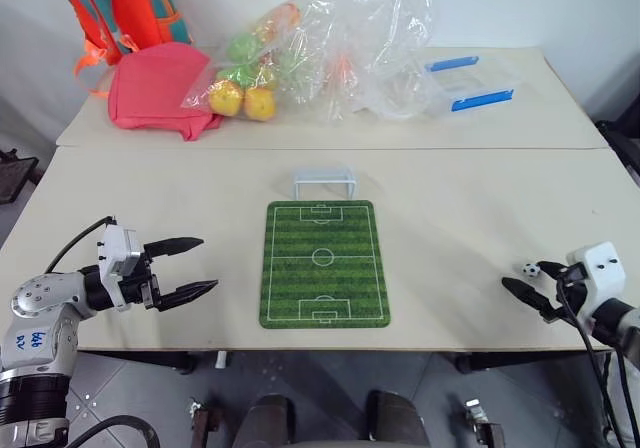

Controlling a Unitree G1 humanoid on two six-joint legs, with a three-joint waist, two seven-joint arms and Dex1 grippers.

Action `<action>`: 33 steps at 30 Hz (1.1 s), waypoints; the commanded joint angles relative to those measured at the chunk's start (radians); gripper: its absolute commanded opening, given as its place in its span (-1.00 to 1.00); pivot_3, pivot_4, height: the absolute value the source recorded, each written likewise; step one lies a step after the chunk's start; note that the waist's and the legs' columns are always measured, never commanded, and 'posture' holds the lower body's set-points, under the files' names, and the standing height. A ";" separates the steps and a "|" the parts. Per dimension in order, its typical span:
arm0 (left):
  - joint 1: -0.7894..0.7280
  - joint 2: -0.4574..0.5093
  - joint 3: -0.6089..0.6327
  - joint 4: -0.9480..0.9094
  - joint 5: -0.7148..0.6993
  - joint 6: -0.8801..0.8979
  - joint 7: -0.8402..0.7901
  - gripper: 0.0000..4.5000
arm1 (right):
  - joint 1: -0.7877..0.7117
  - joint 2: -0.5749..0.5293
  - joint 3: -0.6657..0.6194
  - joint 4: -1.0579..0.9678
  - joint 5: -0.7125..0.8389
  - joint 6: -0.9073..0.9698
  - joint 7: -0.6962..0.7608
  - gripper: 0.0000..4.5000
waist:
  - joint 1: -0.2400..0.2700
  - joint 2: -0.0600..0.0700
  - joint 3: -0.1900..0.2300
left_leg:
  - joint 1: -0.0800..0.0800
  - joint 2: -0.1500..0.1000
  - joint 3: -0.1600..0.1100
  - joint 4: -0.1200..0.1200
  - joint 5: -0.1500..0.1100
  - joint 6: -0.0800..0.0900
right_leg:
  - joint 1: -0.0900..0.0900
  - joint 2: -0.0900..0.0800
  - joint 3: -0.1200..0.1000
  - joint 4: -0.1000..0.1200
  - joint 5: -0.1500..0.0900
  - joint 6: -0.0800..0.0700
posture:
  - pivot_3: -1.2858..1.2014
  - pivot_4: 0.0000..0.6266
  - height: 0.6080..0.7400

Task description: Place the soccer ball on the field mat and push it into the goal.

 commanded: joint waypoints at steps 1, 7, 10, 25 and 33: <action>-0.021 0.005 0.013 -0.013 -0.015 -0.007 0.008 1.00 | -0.011 0.012 0.000 0.026 -0.012 0.004 -0.014 0.24 | -0.001 0.000 0.000 | 0.000 0.000 0.000 0.000 0.000 0.000 | 0.000 0.000 0.000 0.000 0.000 0.000 | 0.03 -0.52 1.00; -0.045 -0.010 -0.002 0.009 -0.006 -0.021 0.011 1.00 | -0.029 0.016 -0.015 0.007 0.000 0.013 -0.017 -0.63 | 0.001 0.000 0.000 | 0.000 0.000 0.000 0.000 0.000 0.000 | 0.000 0.000 0.000 0.000 0.000 0.000 | 0.03 -0.52 1.00; -0.041 -0.017 -0.004 0.002 -0.010 -0.023 0.002 1.00 | -0.022 0.002 -0.025 -0.080 0.024 0.049 -0.012 -0.63 | 0.001 0.000 0.000 | 0.000 0.000 0.000 0.000 0.000 0.000 | 0.000 0.000 0.000 0.000 0.000 0.000 | 0.03 -0.52 1.00; -0.112 -0.065 -0.074 0.164 -0.012 -0.211 -0.198 1.00 | -0.501 0.000 0.619 -0.599 0.101 0.433 0.064 -0.63 | 0.007 0.001 0.001 | -0.018 0.007 0.000 0.006 -0.001 -0.004 | -0.018 0.008 0.000 0.002 0.002 -0.003 | 0.03 -0.52 1.00; -0.029 -0.066 -0.043 0.195 -0.008 -0.300 -0.226 1.00 | -0.642 0.129 0.914 -0.519 -0.040 0.383 0.109 -0.63 | -0.006 0.000 0.001 | -0.019 0.011 0.002 0.012 -0.005 -0.003 | -0.018 0.011 0.001 0.003 0.002 -0.003 | 0.03 -0.52 1.00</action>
